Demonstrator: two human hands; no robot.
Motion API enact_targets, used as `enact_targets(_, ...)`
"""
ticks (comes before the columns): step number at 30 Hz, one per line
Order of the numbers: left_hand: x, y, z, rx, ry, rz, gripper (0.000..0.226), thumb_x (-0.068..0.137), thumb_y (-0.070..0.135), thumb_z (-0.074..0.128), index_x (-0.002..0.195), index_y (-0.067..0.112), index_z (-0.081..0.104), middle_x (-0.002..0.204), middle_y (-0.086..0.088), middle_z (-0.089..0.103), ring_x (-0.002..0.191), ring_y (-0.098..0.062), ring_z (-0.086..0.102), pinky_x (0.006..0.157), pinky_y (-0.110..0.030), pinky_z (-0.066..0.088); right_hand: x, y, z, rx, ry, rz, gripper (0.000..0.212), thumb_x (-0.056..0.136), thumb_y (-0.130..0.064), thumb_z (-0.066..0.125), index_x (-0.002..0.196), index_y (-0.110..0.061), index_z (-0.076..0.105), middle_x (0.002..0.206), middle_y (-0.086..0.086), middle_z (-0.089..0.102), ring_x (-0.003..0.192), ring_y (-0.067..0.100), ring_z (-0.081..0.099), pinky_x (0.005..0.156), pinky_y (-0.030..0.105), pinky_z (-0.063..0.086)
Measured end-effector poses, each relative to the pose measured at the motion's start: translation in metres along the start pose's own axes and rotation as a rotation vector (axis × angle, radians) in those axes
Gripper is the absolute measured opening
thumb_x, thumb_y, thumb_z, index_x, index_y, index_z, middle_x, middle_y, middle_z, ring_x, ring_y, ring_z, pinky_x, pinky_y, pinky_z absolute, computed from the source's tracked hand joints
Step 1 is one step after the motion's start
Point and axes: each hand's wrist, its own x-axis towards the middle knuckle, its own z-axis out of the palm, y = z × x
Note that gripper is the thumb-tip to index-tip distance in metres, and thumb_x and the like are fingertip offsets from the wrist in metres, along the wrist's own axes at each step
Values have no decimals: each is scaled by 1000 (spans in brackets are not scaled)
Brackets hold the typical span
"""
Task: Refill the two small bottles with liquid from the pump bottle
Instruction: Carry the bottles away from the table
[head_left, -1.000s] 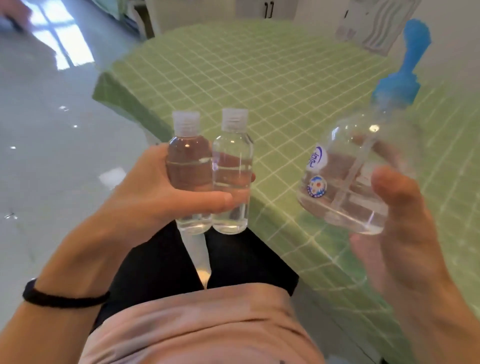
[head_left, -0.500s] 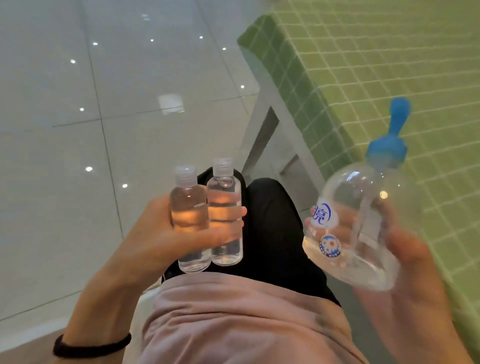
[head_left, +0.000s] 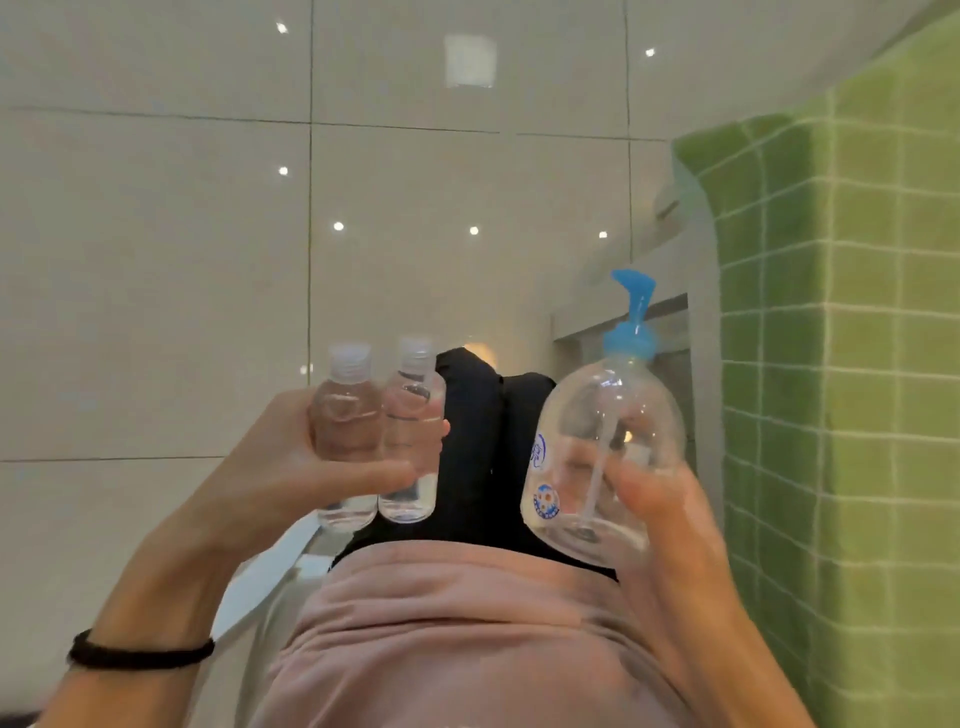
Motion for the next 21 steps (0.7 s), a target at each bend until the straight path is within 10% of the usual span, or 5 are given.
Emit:
enact_targets(8, -89, 135, 25, 7, 42, -120, 55, 70, 13, 90, 123, 20, 75, 117, -10, 81, 111, -29, 78, 103, -64, 55, -76, -136, 12, -96, -73, 100, 60, 85, -44, 74, 142, -41, 55, 122, 15, 75, 110, 35, 74, 85, 51, 60)
enact_targets(21, -153, 285, -41, -17, 94, 69, 43, 84, -4, 84, 120, 17, 79, 116, -12, 81, 111, -27, 78, 87, -24, 61, -103, -286, 119, -70, -57, 3, 81, 55, -67, 90, 129, -48, 65, 115, 12, 77, 107, 35, 74, 96, 63, 54)
